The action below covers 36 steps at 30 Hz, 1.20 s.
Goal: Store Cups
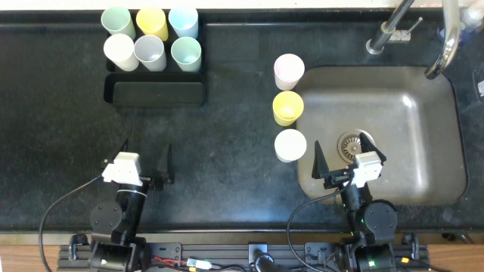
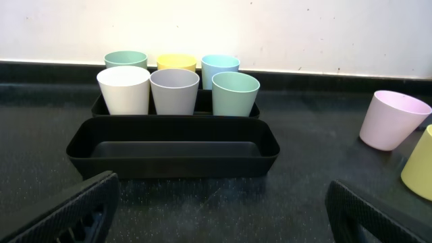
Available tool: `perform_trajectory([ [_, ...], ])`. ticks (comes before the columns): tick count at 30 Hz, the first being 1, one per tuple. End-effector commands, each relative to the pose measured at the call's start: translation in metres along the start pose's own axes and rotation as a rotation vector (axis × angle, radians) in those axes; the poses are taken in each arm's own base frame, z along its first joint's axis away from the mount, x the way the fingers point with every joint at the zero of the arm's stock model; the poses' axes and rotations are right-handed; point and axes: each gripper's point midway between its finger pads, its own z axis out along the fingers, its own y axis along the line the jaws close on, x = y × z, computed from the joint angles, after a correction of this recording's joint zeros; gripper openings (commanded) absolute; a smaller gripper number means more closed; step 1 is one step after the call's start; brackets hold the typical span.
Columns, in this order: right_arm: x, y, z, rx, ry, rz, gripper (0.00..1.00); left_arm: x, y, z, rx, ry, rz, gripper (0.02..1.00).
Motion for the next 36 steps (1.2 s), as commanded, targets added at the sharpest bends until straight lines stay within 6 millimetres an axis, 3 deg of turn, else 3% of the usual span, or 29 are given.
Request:
perform_trajectory([
  [1, 0.0043, -0.0035, 0.0004, 0.017, 0.004, 0.0, 0.998, 0.0, 0.0021, -0.0003, -0.009, -0.001, 0.018, 1.0],
  [32, 0.0043, -0.0035, 0.0004, 0.017, 0.004, 0.0, 0.996, 0.0002, 0.002, -0.0002, -0.008, 0.0, 0.018, 0.998],
  [36, 0.0043, -0.0035, 0.0004, 0.017, 0.004, 0.0, 0.996, 0.0008, -0.0061, -0.0002, 0.022, 0.002, 0.026, 1.0],
])
